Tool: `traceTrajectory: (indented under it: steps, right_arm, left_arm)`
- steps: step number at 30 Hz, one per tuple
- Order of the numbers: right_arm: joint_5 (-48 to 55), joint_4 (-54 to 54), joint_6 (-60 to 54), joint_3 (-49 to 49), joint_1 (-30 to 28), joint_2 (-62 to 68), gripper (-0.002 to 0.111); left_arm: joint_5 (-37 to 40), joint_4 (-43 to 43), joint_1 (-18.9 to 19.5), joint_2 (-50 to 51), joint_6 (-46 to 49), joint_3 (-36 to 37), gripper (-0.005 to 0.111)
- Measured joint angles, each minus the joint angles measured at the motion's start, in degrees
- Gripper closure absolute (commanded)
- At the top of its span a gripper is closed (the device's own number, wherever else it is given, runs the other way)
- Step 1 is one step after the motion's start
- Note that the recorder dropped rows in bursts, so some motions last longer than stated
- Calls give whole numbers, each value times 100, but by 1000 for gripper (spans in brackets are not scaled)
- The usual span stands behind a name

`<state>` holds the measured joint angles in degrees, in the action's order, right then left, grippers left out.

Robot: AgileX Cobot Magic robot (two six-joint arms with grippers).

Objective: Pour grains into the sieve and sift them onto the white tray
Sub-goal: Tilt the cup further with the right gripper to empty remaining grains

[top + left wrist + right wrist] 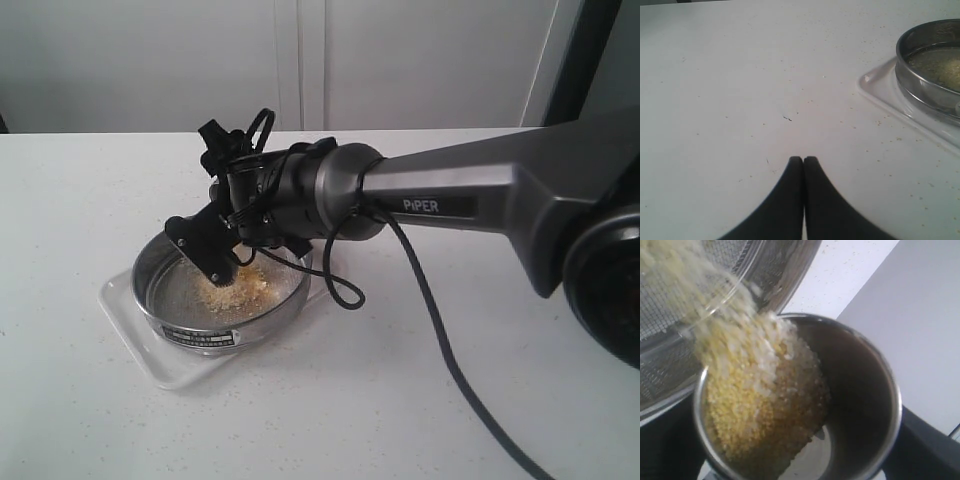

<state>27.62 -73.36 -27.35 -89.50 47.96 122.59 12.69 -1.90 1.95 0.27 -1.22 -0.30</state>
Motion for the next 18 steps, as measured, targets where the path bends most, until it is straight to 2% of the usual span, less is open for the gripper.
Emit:
traceTrajectory:
  steps: [18]
  right_arm:
    - [168, -226, 26, 0, 75, 13, 108]
  left_arm:
    - [0, 0, 0, 0, 0, 0, 107]
